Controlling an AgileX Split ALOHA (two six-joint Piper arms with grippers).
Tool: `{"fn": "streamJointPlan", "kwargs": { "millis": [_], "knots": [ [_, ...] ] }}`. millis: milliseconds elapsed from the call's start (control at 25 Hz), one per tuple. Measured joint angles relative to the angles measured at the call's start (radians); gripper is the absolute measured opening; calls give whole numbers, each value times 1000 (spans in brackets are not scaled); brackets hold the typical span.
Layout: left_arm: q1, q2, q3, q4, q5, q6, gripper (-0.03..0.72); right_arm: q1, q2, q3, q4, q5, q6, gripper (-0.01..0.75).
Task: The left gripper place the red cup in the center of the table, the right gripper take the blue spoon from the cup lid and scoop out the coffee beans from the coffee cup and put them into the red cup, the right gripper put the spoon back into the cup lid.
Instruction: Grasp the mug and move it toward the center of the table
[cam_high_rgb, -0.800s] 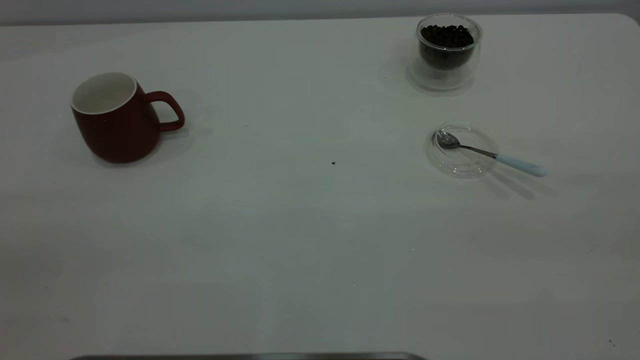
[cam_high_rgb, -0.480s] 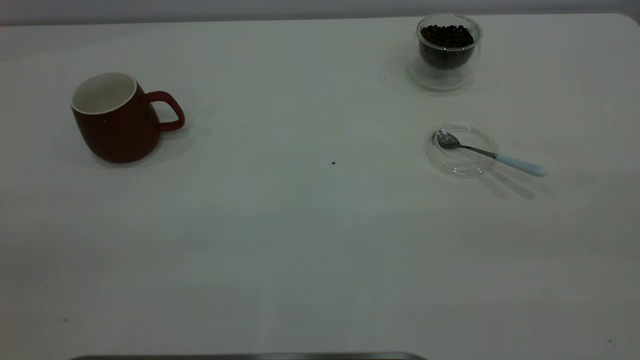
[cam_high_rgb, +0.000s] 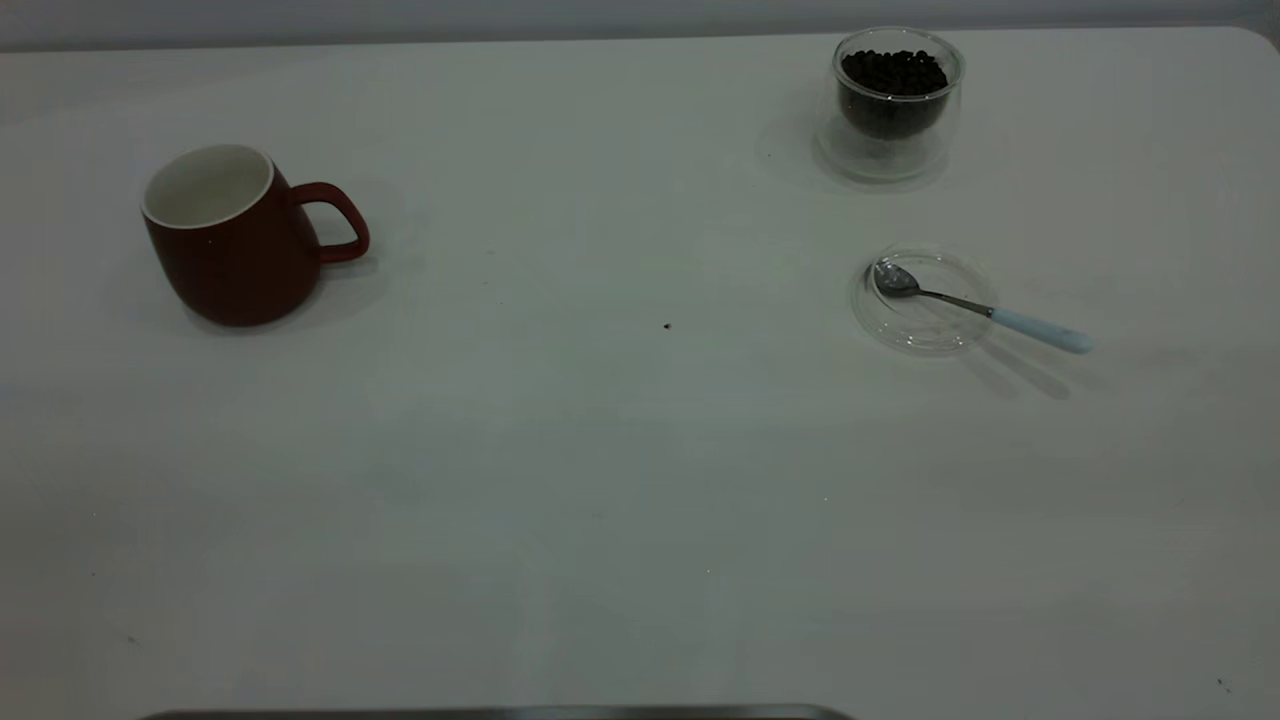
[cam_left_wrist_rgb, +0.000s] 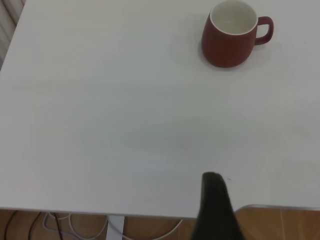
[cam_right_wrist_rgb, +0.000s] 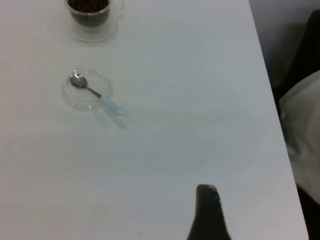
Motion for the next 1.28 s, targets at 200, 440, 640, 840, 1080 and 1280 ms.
{"fn": "streamJointPlan", "kwargs": {
  "millis": [200, 440, 640, 840, 1080, 1280],
  "knots": [
    [0, 0, 0, 0, 0, 0, 586, 0, 0, 0, 0, 0, 0, 591],
    [0, 59, -34, -4, -43, 0, 586, 0, 0, 0, 0, 0, 0, 591],
    [0, 344, -150, -5, -142, 30, 586, 0, 0, 0, 0, 0, 0, 591],
    [0, 683, -217, -5, -259, 204, 586, 0, 0, 0, 0, 0, 0, 591],
    [0, 1060, -304, -5, -388, 468, 586, 0, 0, 0, 0, 0, 0, 591],
    [0, 1354, -391, -4, -455, 750, 586, 0, 0, 0, 0, 0, 0, 591]
  ]
}}
